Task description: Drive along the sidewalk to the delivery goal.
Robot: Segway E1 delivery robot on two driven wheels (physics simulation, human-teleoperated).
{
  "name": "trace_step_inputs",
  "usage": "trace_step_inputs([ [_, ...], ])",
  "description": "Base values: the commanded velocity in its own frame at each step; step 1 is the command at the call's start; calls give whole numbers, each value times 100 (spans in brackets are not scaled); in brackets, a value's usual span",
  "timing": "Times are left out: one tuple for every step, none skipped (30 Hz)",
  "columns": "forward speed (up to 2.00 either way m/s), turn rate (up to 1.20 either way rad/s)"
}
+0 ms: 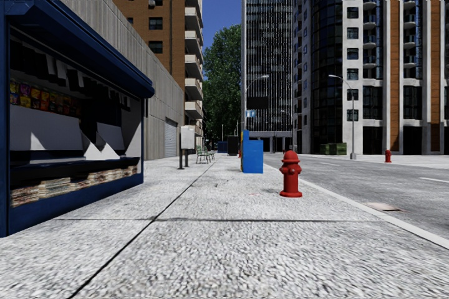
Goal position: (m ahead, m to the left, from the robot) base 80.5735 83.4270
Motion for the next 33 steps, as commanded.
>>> trace_step_inputs([
  [200,0],
  [200,0],
  [200,0],
  [200,0],
  [200,0],
  [200,0],
  [200,0],
  [200,0],
  [200,0],
  [200,0],
  [200,0],
  [200,0],
  [200,0],
  [200,0],
  [200,0],
  [200,0],
  [200,0],
  [200,0],
  [200,0],
  [200,0],
  [200,0],
  [200,0],
  [200,0],
  [200,0],
  [200,0],
  [200,0],
  [200,0],
  [200,0],
  [200,0],
  [200,0],
  [200,0],
  [200,0],
  [200,0],
])
